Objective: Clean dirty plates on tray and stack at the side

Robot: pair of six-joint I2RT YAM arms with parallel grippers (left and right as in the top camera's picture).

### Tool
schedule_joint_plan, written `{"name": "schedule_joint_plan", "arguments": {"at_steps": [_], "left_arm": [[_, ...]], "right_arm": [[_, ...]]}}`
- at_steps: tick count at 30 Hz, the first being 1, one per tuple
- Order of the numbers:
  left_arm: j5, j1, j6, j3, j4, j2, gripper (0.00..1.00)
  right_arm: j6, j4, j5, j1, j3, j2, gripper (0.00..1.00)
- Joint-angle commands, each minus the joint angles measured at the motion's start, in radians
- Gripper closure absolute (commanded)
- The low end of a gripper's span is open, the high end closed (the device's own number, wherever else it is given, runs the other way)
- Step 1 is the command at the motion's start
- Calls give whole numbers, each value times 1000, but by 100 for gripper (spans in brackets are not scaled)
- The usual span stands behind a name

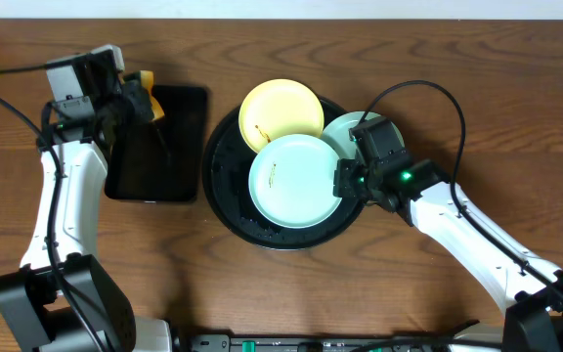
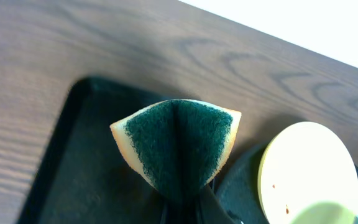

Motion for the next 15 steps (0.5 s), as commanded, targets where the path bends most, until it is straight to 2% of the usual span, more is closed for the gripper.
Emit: {"name": "schedule_joint_plan", "arguments": {"at_steps": [1, 15], "left_arm": [[-122, -6, 47, 20, -20, 24, 92], [-141, -22, 57, 7, 23, 315, 92]], "right_arm": [[11, 0, -10, -2, 19, -11, 99], [12, 7, 16, -1, 19, -11, 99]]}}
